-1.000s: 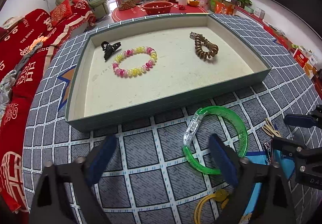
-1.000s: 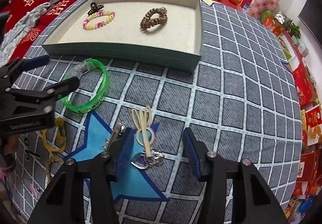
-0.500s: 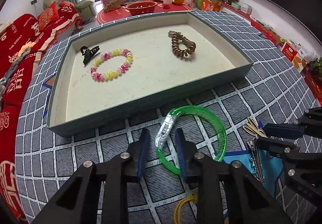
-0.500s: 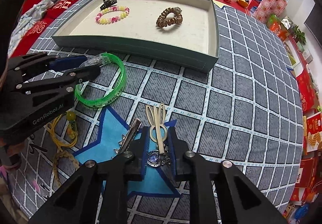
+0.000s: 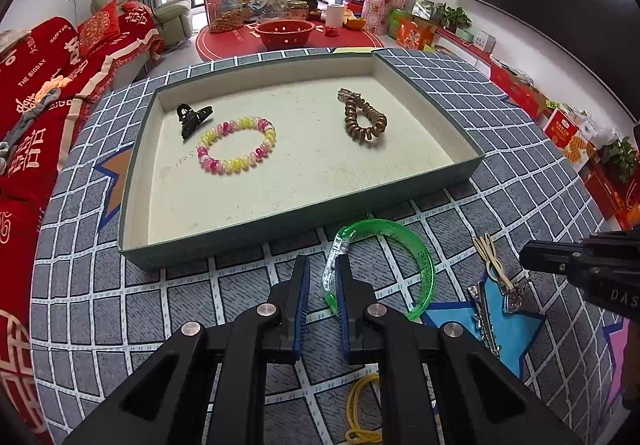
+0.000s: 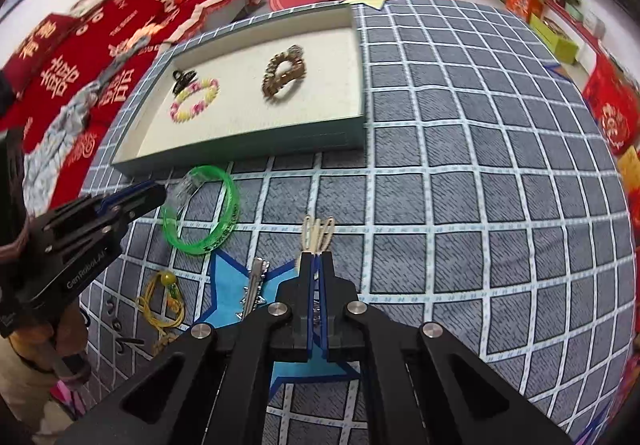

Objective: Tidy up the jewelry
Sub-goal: 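Grasp the green bangle with the left gripper while the right grasps the heart pendant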

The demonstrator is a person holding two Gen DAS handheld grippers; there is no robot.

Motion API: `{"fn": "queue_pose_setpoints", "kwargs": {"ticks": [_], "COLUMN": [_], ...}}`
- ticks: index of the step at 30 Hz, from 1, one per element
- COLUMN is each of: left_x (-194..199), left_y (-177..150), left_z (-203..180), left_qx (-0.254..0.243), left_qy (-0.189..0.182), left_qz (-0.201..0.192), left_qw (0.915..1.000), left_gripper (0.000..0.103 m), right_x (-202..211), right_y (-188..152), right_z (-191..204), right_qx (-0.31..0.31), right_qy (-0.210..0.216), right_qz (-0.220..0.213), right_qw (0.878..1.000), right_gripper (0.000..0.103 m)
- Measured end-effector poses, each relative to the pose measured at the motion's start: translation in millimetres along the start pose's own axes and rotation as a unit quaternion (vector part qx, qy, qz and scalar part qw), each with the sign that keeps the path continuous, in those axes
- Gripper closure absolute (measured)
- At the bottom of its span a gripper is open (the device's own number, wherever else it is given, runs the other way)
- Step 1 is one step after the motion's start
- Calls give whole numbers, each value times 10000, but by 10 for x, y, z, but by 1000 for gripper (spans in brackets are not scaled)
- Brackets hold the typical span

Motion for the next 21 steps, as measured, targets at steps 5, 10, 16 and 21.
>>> {"fn": "queue_pose_setpoints", "kwargs": {"ticks": [5,10,16,21], "left_x": [-33,-25,100,-80], "left_y": [-5,-9,6,23], "left_z": [31,63,92,20], "left_qx": [97,57,-97,-255], "left_qy": [168,291,555,481], "left_qz": [36,54,-278,-14], "left_qw": [9998,9995,9980,9985], "left_gripper": [76,32,0,0], "right_x": [-22,-105,-253,-355], "right_y": [6,-5,-37,-27], "right_z": [-49,-3,148,258], "right_qx": [-229,-83,317,631], "right_qy": [194,-55,-477,-737], "right_qz": [3,176,403,541], "right_qw": [9995,9998,9975,9938], "right_gripper": [100,63,58,59]}}
Point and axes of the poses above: each gripper's, at about its wrist camera, not at the fingertips, and x roughly against the way its jaws point, z to its left, y to its top, the point moved 3 cm from there along -x, roughly the way its jaws point, and after that the axes turned 12 degrees about y, right-handed, at the moved point
